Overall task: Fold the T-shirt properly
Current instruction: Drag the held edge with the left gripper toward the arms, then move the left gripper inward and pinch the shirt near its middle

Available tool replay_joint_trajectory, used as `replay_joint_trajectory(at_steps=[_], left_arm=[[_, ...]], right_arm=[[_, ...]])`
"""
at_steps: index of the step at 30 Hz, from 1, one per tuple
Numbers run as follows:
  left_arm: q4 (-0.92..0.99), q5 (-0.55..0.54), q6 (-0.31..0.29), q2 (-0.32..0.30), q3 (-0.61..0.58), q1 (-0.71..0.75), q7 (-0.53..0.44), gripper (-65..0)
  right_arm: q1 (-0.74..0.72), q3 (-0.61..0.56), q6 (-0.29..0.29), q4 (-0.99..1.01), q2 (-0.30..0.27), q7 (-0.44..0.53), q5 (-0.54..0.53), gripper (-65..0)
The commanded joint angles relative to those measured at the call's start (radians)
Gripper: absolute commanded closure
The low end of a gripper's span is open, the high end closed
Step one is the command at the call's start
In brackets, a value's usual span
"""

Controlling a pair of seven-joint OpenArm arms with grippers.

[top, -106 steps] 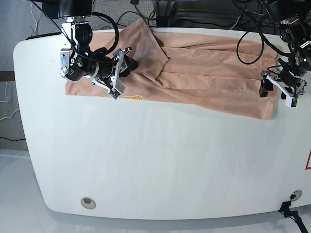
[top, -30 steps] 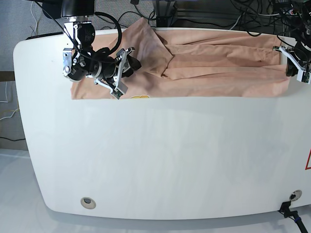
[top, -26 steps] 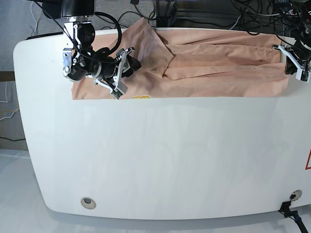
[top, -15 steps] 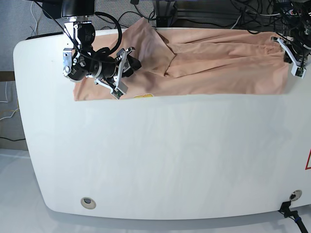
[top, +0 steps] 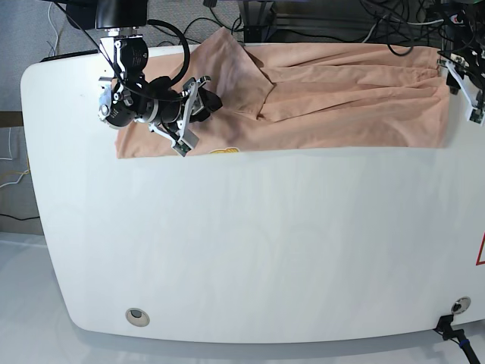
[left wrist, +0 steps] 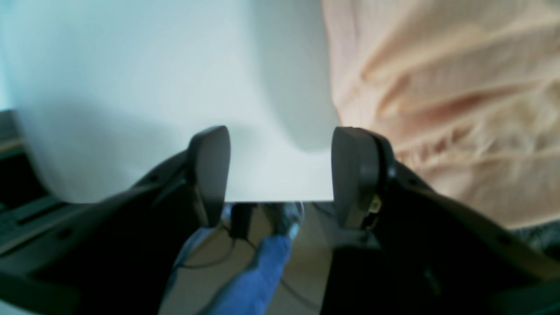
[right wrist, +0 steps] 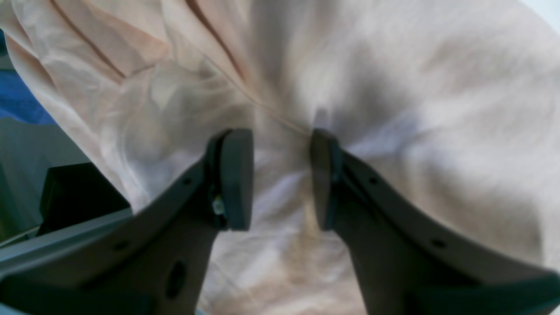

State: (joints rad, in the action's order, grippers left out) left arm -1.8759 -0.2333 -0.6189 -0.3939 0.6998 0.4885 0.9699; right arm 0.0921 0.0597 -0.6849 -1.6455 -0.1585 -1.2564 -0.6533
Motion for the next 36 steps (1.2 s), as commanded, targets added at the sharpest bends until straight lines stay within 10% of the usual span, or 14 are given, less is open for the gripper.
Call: replay_joint_trajectory(at_steps=[1,20,24,27,36], left_arm=[[-0.034,-0.051,-0.019,-0.020,0.021,-0.043,-0.018,-34.9],[-0.023,-0.123,-0.079,0.140,-0.299,-0.037,-0.021,-34.3],[0.025,-0.087,-0.079,0.140,-0.349,-0.046,-0.038,-13.5],[0.063,-0.070,-0.079,0.140,-0.400,-0.046,-0.085,-0.7],[0.227,-0.015,-0.079,0.138,-0.409,-0.116,-0.095,0.0]], right_arm=[[-0.009,0.004,-0.006,-0.009,-0.005,-0.001,0.003,-21.8],[0.041,0.021,-0.003,-0.124,0.029,-0.001,-0.079,-17.5],[0.042,0.021,-0.005,-0.123,0.037,0.002,0.036,0.0],[0.044,0.018,-0.006,-0.121,0.037,0.024,0.106,0.0],[0.038,0.019,-0.006,0.049,0.032,0.088,0.201,0.0]])
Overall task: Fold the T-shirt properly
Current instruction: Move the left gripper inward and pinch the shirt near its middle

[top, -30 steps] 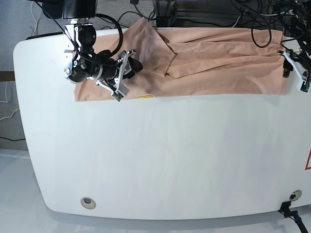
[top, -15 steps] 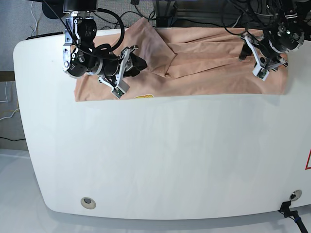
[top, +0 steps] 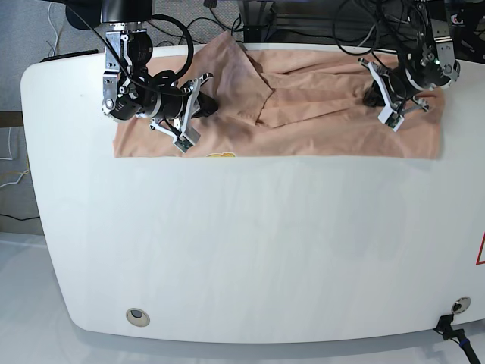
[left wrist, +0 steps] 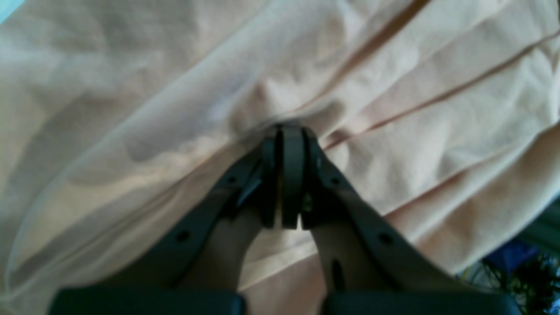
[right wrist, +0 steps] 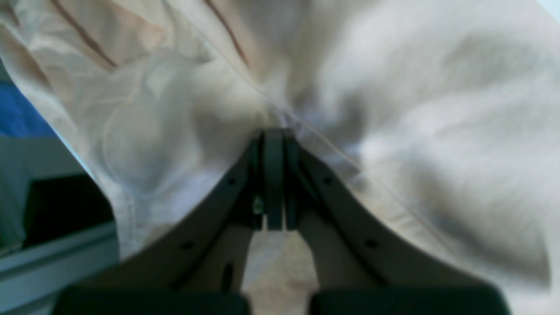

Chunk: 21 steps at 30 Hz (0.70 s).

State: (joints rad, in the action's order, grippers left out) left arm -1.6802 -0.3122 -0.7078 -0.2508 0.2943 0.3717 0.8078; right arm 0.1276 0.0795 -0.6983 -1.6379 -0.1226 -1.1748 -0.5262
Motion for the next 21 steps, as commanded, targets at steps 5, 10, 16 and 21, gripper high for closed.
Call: replay_joint_trajectory(at_steps=[5,10,16,21], left_arm=[[0.094,0.075,0.010,-0.009,-0.004,-0.069,0.068,0.0],[0.105,0.147,0.010,-0.008,-0.004,-0.125,0.068,0.0],[0.173,0.149,0.010,-0.009,-0.004,-0.211,0.068,0.0],[0.182,0.149,0.010,-0.009,-0.004,-0.233,0.071,0.0]], right_arm=[[-0.036,-0.001,0.007,0.133,-0.007,0.075,0.116,0.0],[-0.110,-0.001,0.006,0.207,-0.015,0.077,0.163,0.0],[-0.188,-0.005,0.006,0.259,-0.058,0.078,0.166,0.0],[-0.200,-0.005,0.006,0.261,-0.062,0.077,0.166,0.0]])
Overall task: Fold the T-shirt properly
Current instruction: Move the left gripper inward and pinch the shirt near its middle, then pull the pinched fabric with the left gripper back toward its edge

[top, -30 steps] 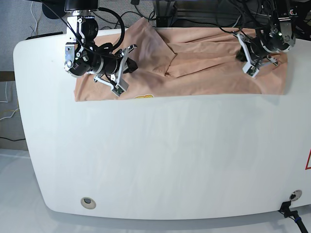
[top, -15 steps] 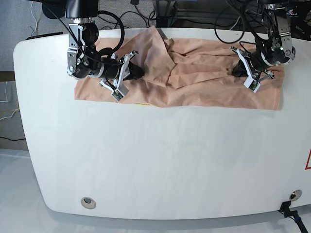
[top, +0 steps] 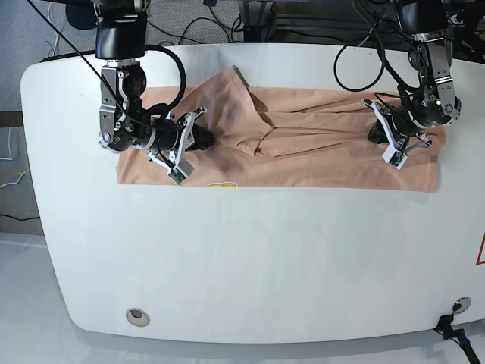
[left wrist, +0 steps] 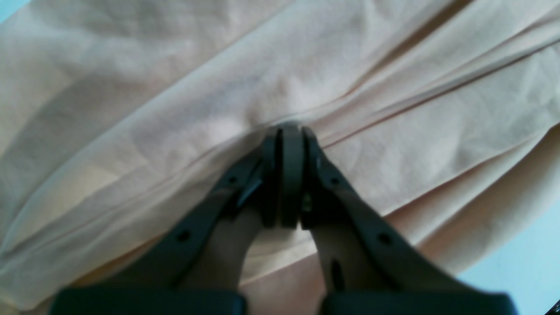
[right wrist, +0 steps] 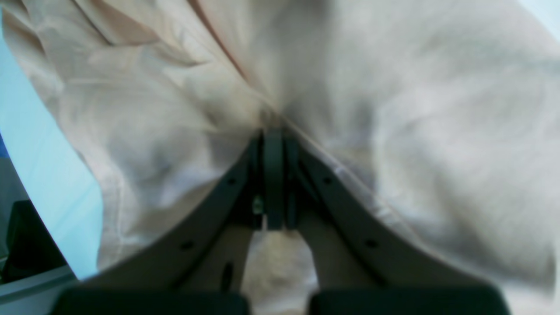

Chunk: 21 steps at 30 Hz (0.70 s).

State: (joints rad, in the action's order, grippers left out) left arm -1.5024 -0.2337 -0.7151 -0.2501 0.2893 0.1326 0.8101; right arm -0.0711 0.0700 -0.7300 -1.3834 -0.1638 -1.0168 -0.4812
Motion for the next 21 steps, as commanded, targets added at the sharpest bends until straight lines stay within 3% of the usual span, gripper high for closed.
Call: replay_joint_trajectory(at_steps=[1,10,17,21], left_arm=[[0.004,0.070,0.017,-0.010,0.001,0.005,0.068,0.0],[-0.080,0.067,0.017,-0.010,0.001,-0.006,0.073,-0.4],[-0.182,0.067,0.017,-0.010,0.008,-0.006,0.074,-19.9],[-0.208,0.066,0.017,-0.010,0.009,-0.006,0.104,-21.9]], right_arm=[[-0.002,0.004,0.037,0.006,-0.021,-0.081,0.121,0.0],[-0.022,0.004,0.037,-0.001,-0.015,-0.083,0.112,0.0],[-0.022,0.004,0.037,-0.001,-0.015,-0.083,0.112,0.0],[-0.022,0.004,0.037,-0.001,-0.015,-0.083,0.112,0.0]])
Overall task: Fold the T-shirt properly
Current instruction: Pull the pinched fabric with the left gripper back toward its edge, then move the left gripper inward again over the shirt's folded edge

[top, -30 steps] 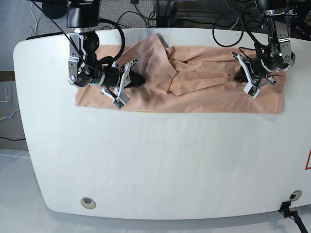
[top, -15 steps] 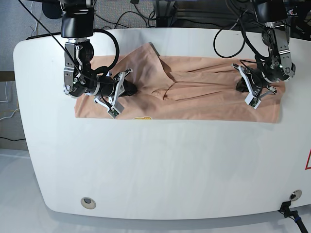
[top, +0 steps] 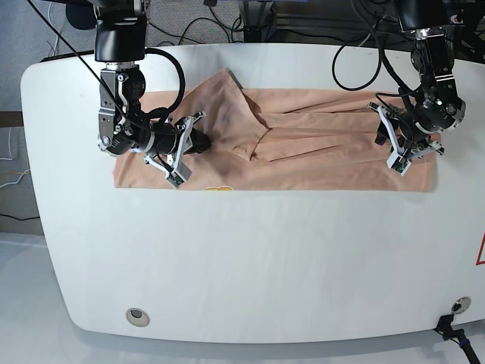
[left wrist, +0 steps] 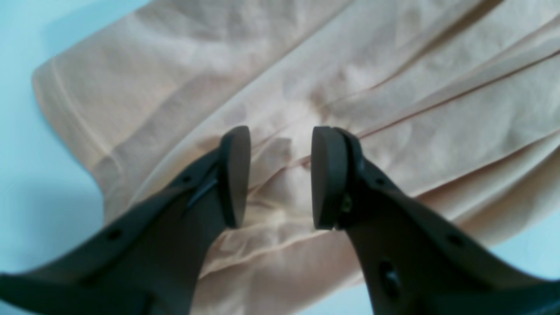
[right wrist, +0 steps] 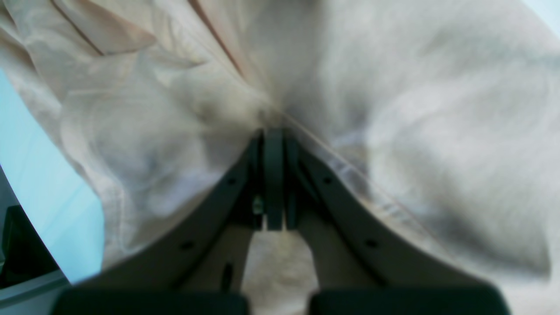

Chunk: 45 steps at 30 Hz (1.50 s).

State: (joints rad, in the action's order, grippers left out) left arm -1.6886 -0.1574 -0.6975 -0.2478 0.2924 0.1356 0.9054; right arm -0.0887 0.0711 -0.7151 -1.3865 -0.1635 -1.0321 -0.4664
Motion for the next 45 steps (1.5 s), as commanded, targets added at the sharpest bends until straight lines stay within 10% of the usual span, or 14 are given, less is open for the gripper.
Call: replay_joint_trajectory(at_steps=[1,10,18,25,30,45], left_arm=[[-0.031,-0.011,-0.001,-0.014,0.018,-0.009,0.014,-21.9],[-0.072,-0.054,-0.001,-0.077,0.207,-0.009,0.021,-22.4],[0.106,-0.285,-0.001,-0.134,0.406,-0.009,0.073,-43.4],[0.298,-0.462,-0.001,-0.207,0.403,-0.012,0.074,-47.3],[0.396,-0.480,-0.001,-0.221,0.357,-0.073,0.074,-61.5],[0.424,-0.476,-0.001,-0.172,0.182,-0.127,0.074,-61.6]], right_arm=[[-0.004,0.003,0.022,0.000,-0.015,-0.069,0.097,0.0],[-0.004,0.003,0.025,-0.116,0.006,-0.072,0.097,0.0],[-0.004,0.002,0.025,-0.116,0.034,-0.072,0.103,0.0],[-0.004,0.002,0.024,-0.113,0.034,-0.072,0.105,0.0],[-0.004,0.002,0.024,-0.113,0.028,-0.072,0.105,0.0],[-0.004,0.002,0.024,-0.112,0.029,-0.072,0.105,0.0]])
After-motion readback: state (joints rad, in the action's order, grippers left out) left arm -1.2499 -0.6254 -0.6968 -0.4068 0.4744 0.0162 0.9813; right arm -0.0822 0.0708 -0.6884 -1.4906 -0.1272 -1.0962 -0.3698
